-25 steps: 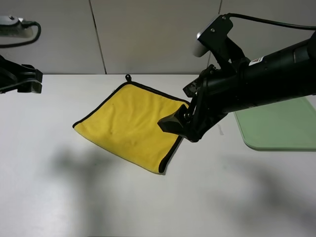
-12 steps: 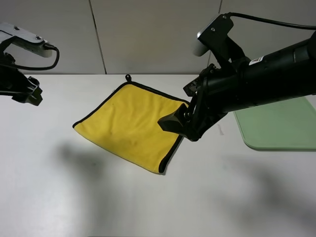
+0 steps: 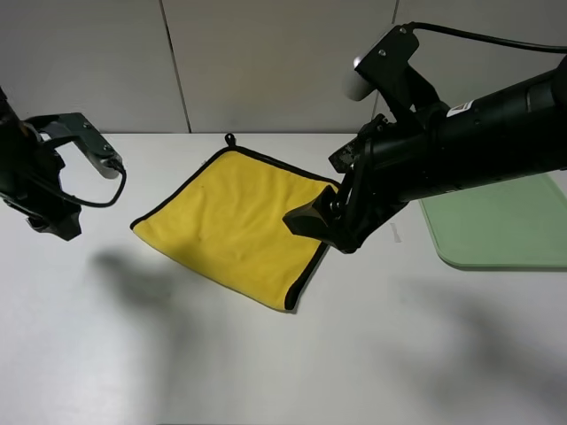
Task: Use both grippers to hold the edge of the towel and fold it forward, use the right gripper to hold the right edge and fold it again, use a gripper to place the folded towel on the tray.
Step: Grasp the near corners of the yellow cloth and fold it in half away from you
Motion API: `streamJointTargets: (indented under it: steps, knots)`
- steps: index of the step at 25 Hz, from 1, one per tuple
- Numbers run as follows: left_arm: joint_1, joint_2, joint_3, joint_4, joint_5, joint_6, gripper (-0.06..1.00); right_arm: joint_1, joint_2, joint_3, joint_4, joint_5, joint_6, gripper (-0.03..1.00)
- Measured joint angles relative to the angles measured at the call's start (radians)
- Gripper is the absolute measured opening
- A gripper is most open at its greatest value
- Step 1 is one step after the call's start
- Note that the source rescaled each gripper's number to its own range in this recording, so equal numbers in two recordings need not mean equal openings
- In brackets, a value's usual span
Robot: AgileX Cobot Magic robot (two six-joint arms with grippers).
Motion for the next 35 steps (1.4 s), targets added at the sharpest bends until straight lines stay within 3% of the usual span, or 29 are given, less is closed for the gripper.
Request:
streamJointTargets:
  steps: [14, 24, 35]
  knots:
    - [0.000, 0.024, 0.000, 0.002, -0.145, 0.602, 0.70, 0.009, 0.087, 0.000, -0.001, -0.006, 0.000, 1.00]
    - [0.000, 0.057, -0.001, 0.002, -0.235, 0.832, 0.70, 0.148, 0.215, 0.000, -0.003, -0.156, -0.028, 1.00]
    - [-0.015, 0.199, -0.001, 0.002, -0.374, 1.006, 0.70, 0.151, 0.254, 0.000, -0.003, -0.215, -0.027, 1.00]
